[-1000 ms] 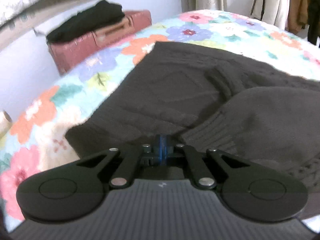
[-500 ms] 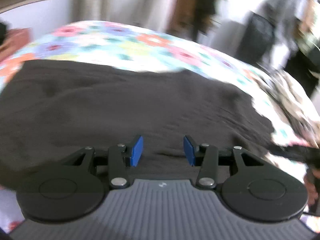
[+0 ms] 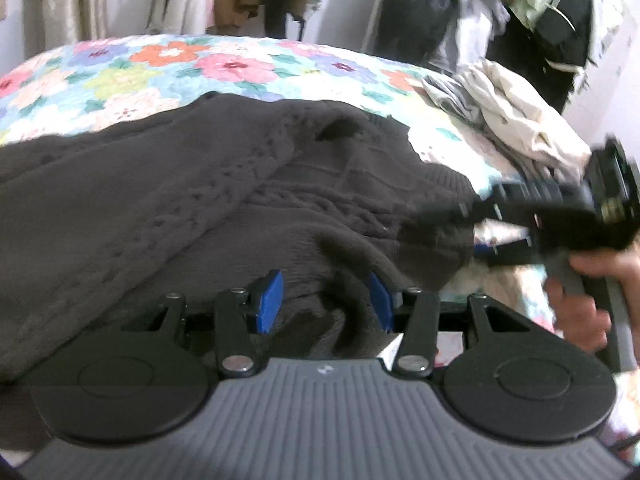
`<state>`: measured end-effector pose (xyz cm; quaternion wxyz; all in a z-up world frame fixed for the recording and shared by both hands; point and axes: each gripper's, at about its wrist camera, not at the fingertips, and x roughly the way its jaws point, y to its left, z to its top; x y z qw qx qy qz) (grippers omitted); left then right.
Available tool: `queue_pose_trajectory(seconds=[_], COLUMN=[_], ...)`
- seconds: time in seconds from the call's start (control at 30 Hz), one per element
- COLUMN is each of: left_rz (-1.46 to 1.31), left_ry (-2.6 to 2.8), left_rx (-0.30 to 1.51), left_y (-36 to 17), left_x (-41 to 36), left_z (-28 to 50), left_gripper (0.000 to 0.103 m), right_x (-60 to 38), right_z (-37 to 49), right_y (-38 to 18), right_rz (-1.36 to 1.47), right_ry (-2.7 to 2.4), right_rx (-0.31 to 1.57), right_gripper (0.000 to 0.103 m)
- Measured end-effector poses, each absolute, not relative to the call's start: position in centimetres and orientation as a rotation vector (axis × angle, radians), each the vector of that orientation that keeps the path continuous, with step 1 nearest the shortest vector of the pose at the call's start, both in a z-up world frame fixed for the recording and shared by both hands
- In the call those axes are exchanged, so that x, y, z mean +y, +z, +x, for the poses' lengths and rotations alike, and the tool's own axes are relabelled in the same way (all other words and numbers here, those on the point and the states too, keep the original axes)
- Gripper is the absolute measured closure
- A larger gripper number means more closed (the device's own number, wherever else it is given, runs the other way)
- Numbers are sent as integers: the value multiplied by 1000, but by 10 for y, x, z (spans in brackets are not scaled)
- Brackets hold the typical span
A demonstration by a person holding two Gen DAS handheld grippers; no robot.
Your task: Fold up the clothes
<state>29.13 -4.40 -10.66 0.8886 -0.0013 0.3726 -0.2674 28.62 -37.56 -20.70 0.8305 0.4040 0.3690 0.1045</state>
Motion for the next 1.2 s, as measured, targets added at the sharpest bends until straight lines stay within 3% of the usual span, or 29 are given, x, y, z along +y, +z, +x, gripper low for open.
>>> queue_pose_trajectory(seconds=[0.07, 0.2, 0.27, 0.33, 0.53, 0.57, 0.6, 0.63, 0.7, 0.73, 0.83, 0.87, 0.9, 1.07, 1.2], left_rz=[41, 144, 193, 199, 197, 201, 199, 181, 145, 127, 86, 71, 57, -22, -50], left_ry=[-573, -592, -599, -628, -654, -630, -610, -601, -584, -575, -546, -537, -529, -505, -499], left_rx=[759, 718, 669, 649, 688, 686, 683, 679, 669, 665, 649, 647, 645, 653, 640], left_y=[-108, -103, -94, -87, -85, -87, -88, -89, -90, -91, -92, -91, -91, -93, -100], left_x=[-50, -63, -71, -77, -106, -107, -107, -103, -94, -90, -79, -76, -73, -60, -53], left_z=[290, 286, 284, 285, 297, 299, 300, 301, 303, 304, 307, 309, 310, 317, 320], left_gripper=[56, 52, 45, 31, 30, 32, 43, 63, 81, 85, 87, 87, 87, 87, 87], right_x=[-377, -375, -373, -369, -355, -352, -350, -348, -344, -342, -350, -356, -361, -385, -391], right_z=[292, 298, 301, 307, 321, 322, 325, 325, 326, 326, 322, 320, 318, 306, 317], right_y=[-208, -194, -186, -176, -149, -147, -146, -146, -145, -146, -156, -161, -166, -204, -254], right_rz=[864, 811, 790, 790, 737, 733, 737, 731, 692, 671, 758, 813, 868, 1110, 1469], right_ry=[236, 308, 347, 387, 527, 559, 590, 607, 616, 613, 581, 564, 547, 437, 388], right_rx=[731, 683, 666, 657, 661, 667, 678, 689, 710, 718, 723, 718, 712, 721, 777], right_gripper=[71, 75, 75, 76, 77, 77, 77, 77, 77, 77, 65, 48, 38, 34, 33])
